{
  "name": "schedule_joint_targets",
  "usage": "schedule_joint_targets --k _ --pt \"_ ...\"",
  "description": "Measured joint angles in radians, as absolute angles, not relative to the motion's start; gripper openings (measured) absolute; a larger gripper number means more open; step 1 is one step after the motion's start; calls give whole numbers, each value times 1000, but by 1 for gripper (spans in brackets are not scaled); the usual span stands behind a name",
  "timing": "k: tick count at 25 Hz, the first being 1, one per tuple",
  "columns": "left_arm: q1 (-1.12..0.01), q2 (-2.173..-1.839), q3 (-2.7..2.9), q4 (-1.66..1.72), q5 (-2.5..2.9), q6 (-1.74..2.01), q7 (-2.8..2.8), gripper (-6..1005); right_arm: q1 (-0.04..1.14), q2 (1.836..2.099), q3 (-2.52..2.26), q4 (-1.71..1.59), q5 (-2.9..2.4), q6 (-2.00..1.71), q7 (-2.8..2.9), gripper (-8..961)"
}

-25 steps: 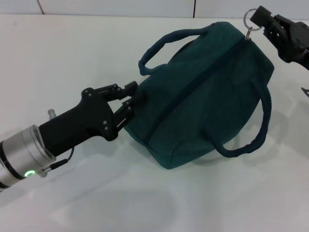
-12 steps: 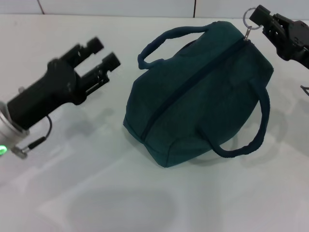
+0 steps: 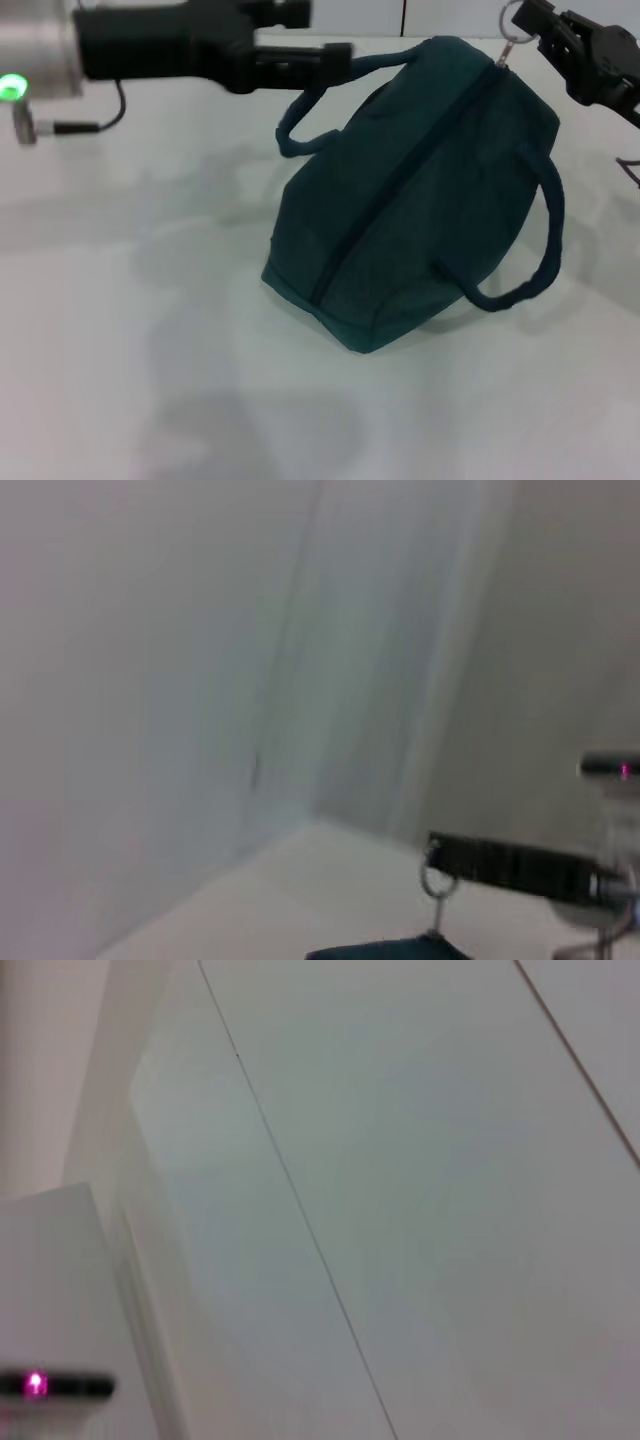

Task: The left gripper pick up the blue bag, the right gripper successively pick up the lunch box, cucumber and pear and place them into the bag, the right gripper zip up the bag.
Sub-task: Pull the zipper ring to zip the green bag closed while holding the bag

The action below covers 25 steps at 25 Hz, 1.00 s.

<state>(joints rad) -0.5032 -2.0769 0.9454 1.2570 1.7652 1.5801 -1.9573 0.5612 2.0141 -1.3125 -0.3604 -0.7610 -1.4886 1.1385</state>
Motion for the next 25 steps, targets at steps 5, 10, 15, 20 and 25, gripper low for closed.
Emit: schedule_joint_targets --k 5,10,15,20,25 --pt "-604 -2075 1117 1569 2007 1587 -2277 870 582 2014 -1303 -361 -761 -1458 1142 130" --pt "-646 -2081 1258 1776 2147 1593 -2528 869 602 2014 -1301 -361 -761 -1441 1143 131" --pt "-665 -2083 1318 1801 2167 1603 -2671 869 619 2014 -1301 -362 -761 -1438 1143 133" --pt "-667 -2087 1357 1779 2217 1592 -2749 868 634 2016 -1301 -358 -761 -1435 1143 134" --pt "-671 -2089 1402 1765 2291 1558 -2796 867 638 2017 -1304 -356 -761 -1435 1143 136"
